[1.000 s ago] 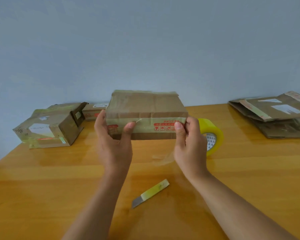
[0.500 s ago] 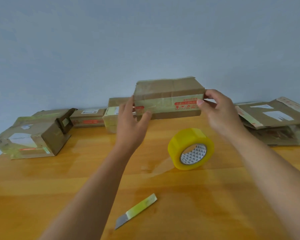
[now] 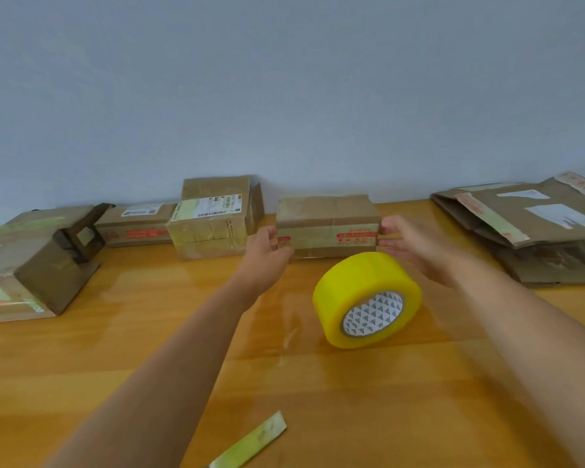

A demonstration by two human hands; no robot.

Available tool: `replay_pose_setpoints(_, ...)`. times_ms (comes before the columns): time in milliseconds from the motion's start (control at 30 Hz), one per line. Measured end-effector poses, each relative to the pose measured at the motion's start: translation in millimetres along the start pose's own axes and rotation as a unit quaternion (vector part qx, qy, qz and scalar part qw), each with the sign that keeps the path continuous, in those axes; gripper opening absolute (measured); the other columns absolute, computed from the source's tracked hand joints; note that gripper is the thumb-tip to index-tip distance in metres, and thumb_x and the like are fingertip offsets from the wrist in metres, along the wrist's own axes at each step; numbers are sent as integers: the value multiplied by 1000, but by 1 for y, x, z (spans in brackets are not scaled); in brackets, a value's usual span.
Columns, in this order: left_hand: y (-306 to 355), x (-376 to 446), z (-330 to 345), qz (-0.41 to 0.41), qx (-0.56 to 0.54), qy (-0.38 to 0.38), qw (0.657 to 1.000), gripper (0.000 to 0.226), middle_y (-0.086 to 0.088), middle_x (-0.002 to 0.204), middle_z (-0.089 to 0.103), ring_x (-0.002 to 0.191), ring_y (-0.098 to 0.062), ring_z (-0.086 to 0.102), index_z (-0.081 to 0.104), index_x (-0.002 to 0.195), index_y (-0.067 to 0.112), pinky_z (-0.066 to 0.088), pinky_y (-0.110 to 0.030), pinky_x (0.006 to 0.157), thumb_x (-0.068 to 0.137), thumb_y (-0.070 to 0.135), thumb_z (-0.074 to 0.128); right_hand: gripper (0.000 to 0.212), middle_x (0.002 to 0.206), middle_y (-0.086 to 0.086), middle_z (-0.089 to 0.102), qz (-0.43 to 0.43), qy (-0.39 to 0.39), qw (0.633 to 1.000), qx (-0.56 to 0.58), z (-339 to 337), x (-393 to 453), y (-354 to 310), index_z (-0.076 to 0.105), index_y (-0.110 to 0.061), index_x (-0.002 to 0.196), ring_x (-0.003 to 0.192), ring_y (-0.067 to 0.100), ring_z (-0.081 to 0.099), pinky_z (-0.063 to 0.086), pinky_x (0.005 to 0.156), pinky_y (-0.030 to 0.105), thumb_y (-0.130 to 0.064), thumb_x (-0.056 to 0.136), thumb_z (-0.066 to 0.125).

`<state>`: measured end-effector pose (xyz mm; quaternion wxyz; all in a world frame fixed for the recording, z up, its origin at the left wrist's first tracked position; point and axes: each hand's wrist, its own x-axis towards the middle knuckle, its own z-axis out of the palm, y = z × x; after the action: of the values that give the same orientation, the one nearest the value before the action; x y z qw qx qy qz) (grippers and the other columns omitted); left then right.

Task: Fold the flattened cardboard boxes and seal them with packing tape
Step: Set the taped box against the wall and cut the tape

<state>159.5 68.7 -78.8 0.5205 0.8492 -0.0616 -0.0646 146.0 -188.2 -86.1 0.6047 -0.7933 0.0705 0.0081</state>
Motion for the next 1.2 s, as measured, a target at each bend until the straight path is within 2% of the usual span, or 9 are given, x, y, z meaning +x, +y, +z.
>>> replay_pose_setpoints(167, -8, 19, 4, -15, 1, 2, 1000, 56, -4, 138, 44, 119, -22, 47, 40, 142, 24, 40, -40, 93, 89, 14, 55, 32, 122, 2, 65, 14, -21, 999, 39, 12, 27, 8, 65, -21, 116, 120, 15, 58, 44, 107, 40, -31, 101, 39)
replay_pose_setpoints(267, -11, 28, 5, -39, -23, 9, 999, 76, 3, 149, 38, 124, -15, 40, 13, 158, 18, 35, -35, 93, 94, 15, 54, 25, 129, -4, 58, 25, -8, 998, 59, 24, 42, 3, 59, -26, 120, 119, 13, 56, 47, 98, 33, -30, 103, 42)
replay_pose_setpoints(367, -14, 35, 3, -50, -46, 7, 998, 84, 7, 161, 26, 141, -17, 32, -3, 159, 20, 31, -33, 104, 96, 16, 52, 12, 126, -7, 57, 44, 0, 996, 76, 37, 56, -2, 58, -29, 104, 117, 13, 55, 45, 87, 31, -26, 100, 47)
replay_pose_setpoints(567, -13, 37, 0, -43, -35, 2, 998, 79, 7, 162, 23, 142, -17, 31, 6, 159, 28, 29, -32, 98, 96, 18, 53, 15, 124, -7, 56, 50, -12, 997, 62, 44, 68, -2, 61, -33, 101, 118, 16, 53, 42, 92, 30, -27, 101, 47)
replay_pose_setpoints(700, -8, 28, 0, -26, -7, -6, 1000, 70, 4, 160, 28, 139, -18, 34, 18, 158, 28, 31, -33, 100, 98, 22, 53, 32, 131, -3, 54, 38, 6, 998, 48, 37, 57, -1, 54, -33, 132, 118, 18, 53, 45, 98, 33, -27, 100, 51)
replay_pose_setpoints(800, 3, 16, 2, -9, 17, -7, 1000, 66, 5, 160, 29, 141, -19, 34, 22, 156, 27, 32, -34, 101, 99, 24, 53, 44, 141, -2, 52, -7, 26, 999, -33, 26, 35, -2, 48, -28, 143, 129, 17, 49, 40, 110, 39, -31, 99, 53)
replay_pose_setpoints(900, 22, 1, 5, 15, 41, -4, 999, 62, 6, 160, 30, 142, -19, 34, 25, 156, 25, 33, -36, 105, 100, 26, 53, 49, 145, -1, 48, -46, 34, 990, -130, 13, 10, -6, 43, -22, 148, 133, 17, 44, 35, 104, 30, -28, 100, 52)
replay_pose_setpoints(1033, 53, -24, 12, 60, 95, -3, 994, 58, 4, 158, 34, 140, -20, 38, 30, 154, 22, 37, -41, 111, 101, 33, 51, 51, 145, 4, 50, -66, 58, 969, -232, -7, -25, -13, 43, -18, 148, 132, 21, 47, 37, 104, 32, -27, 99, 54)
replay_pose_setpoints(1200, 98, -60, 32, 140, 142, 2, 980, 57, 1, 156, 38, 137, -16, 41, 33, 152, 20, 33, -29, 103, 100, 32, 53, 45, 145, 4, 51, -76, 79, 949, -296, -45, -77, -16, 48, -16, 144, 130, 24, 49, 38, 102, 33, -28, 100, 52)
